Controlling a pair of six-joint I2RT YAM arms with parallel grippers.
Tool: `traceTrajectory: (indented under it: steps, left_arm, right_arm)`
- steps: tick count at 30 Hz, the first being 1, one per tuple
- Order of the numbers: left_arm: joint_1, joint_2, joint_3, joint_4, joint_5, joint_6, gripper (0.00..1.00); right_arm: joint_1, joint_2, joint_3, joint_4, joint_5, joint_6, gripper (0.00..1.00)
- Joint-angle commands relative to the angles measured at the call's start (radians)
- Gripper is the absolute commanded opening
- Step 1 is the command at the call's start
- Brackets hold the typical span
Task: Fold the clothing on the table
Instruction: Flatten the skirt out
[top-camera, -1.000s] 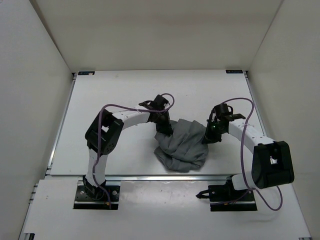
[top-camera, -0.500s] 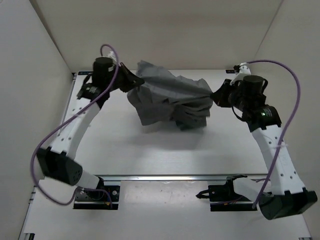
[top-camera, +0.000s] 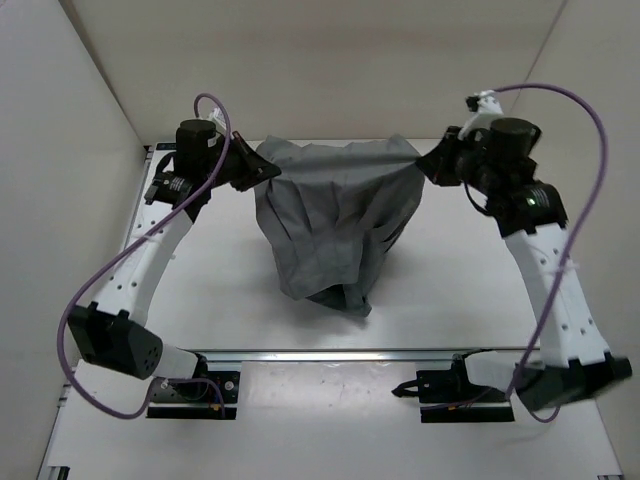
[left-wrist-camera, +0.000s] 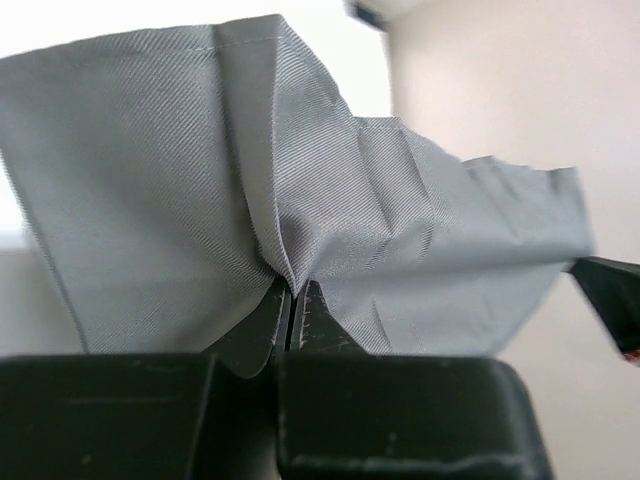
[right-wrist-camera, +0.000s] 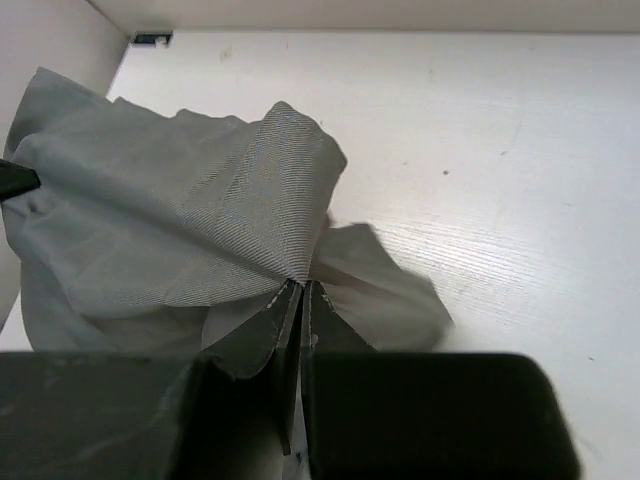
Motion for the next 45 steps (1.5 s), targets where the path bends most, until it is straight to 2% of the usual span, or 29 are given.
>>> traceTrajectory:
  steps: [1,2,3,4,5,6,8,10,13,15,18,24,28,31,37,40,41,43,44,45]
  left_arm:
    - [0.076,0.057,-0.016,-0.031,-0.035,0.054,0.0]
    - [0.102,0.094,-0.021,-0.046,-0.035,0.069,0.0]
    - [0.127,0.112,-0.031,-0.051,-0.028,0.087,0.07]
    - [0.143,0.145,-0.036,-0.057,-0.018,0.085,0.26]
    - [0.154,0.18,-0.054,-0.045,0.001,0.088,0.33]
    - [0.171,0.189,-0.062,-0.032,0.05,0.092,0.34]
    - [0.19,0.218,-0.103,-0.003,0.104,0.097,0.38]
    - [0.187,0.203,-0.131,-0.011,0.104,0.12,0.45]
    - [0.187,0.15,-0.208,-0.003,0.095,0.141,0.48]
    - [0.181,0.125,-0.269,-0.032,0.089,0.178,0.48]
    - [0.147,0.067,-0.326,-0.132,-0.004,0.253,0.49]
    - [0.076,-0.054,-0.523,-0.202,-0.224,0.284,0.54]
    - [0.066,-0.047,-0.62,-0.187,-0.291,0.293,0.57]
    - [0.058,-0.038,-0.663,-0.135,-0.301,0.278,0.58]
    - [-0.033,0.034,-0.671,-0.077,-0.34,0.223,0.6]
    - [-0.063,0.07,-0.685,-0.037,-0.348,0.19,0.6]
    - [-0.073,0.085,-0.691,-0.025,-0.348,0.181,0.57]
    - [-0.079,0.103,-0.691,-0.006,-0.33,0.186,0.24]
    - [-0.077,0.111,-0.68,-0.005,-0.314,0.184,0.09]
    - [-0.07,0.114,-0.676,-0.006,-0.302,0.18,0.05]
  right_arm:
    - [0.038,0.155,0.1,0.02,0.022,-0.023,0.0]
    - [0.053,0.186,0.14,0.008,0.016,-0.029,0.0]
    - [0.058,0.258,0.155,-0.015,-0.005,-0.021,0.01]
    - [0.062,0.34,0.213,-0.055,-0.01,-0.017,0.09]
    - [0.064,0.428,0.278,-0.127,-0.022,-0.015,0.28]
    - [0.074,0.47,0.309,-0.167,0.005,-0.017,0.37]
    - [0.097,0.576,0.392,-0.283,0.083,-0.02,0.44]
    - [0.139,0.593,0.357,-0.318,0.21,-0.011,0.46]
    - [0.159,0.513,0.182,-0.299,0.251,0.055,0.47]
    - [0.165,0.429,0.035,-0.27,0.237,0.119,0.47]
    - [0.208,0.279,-0.261,-0.214,0.205,0.218,0.46]
    - [0.333,0.098,-0.596,-0.039,0.124,0.405,0.45]
    - [0.421,0.097,-0.712,0.062,0.067,0.485,0.45]
    - [0.469,0.16,-0.751,0.147,0.055,0.54,0.46]
    - [0.525,0.264,-0.762,0.245,0.005,0.577,0.47]
    - [0.562,0.343,-0.724,0.212,0.008,0.58,0.47]
    - [0.574,0.37,-0.71,0.218,0.002,0.575,0.46]
    - [0.585,0.404,-0.699,0.207,-0.004,0.563,0.34]
    - [0.593,0.416,-0.694,0.204,-0.01,0.557,0.19]
    - [0.572,0.418,-0.691,0.204,-0.018,0.549,0.06]
